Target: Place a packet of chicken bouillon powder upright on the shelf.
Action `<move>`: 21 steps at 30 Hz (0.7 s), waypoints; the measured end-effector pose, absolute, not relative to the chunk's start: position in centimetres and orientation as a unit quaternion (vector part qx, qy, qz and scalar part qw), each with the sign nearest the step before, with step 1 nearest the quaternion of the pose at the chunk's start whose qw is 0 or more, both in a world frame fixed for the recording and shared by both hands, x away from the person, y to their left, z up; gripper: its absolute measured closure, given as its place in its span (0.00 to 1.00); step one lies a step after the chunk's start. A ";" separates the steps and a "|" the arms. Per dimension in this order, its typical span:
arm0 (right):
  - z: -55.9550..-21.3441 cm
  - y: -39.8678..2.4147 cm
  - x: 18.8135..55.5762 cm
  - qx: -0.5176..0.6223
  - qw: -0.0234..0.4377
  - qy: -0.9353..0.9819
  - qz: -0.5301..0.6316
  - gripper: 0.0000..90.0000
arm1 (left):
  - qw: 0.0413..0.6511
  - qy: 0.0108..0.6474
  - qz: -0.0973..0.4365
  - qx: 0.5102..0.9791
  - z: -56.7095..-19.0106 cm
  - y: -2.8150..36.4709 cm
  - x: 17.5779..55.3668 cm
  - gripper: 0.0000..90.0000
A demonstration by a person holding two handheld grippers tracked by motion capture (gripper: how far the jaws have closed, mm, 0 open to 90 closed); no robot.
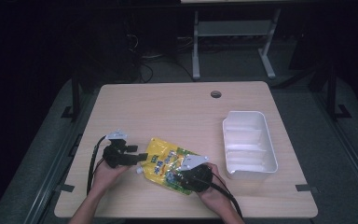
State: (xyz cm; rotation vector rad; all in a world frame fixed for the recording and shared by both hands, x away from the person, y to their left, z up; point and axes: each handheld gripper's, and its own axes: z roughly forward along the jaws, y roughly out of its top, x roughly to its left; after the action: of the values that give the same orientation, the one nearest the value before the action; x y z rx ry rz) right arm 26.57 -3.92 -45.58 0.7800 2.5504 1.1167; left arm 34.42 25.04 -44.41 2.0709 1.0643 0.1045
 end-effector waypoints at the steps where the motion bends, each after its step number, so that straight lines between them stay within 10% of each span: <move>1: -45.6 -3.9 26.5 0.270 0.127 0.874 0.385 0.72 | 0.392 0.424 0.039 0.816 -44.5 24.8 34.7 0.35; 21: -46.0 -4.2 26.8 0.260 0.114 0.870 0.402 0.72 | 0.356 0.445 -0.028 0.822 -45.7 23.6 36.9 0.57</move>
State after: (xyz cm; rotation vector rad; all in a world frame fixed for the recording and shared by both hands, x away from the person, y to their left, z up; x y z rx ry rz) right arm 26.80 -4.25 -45.97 0.7638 2.5531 1.1787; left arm 36.90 23.59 -45.67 2.1223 1.1493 -0.0713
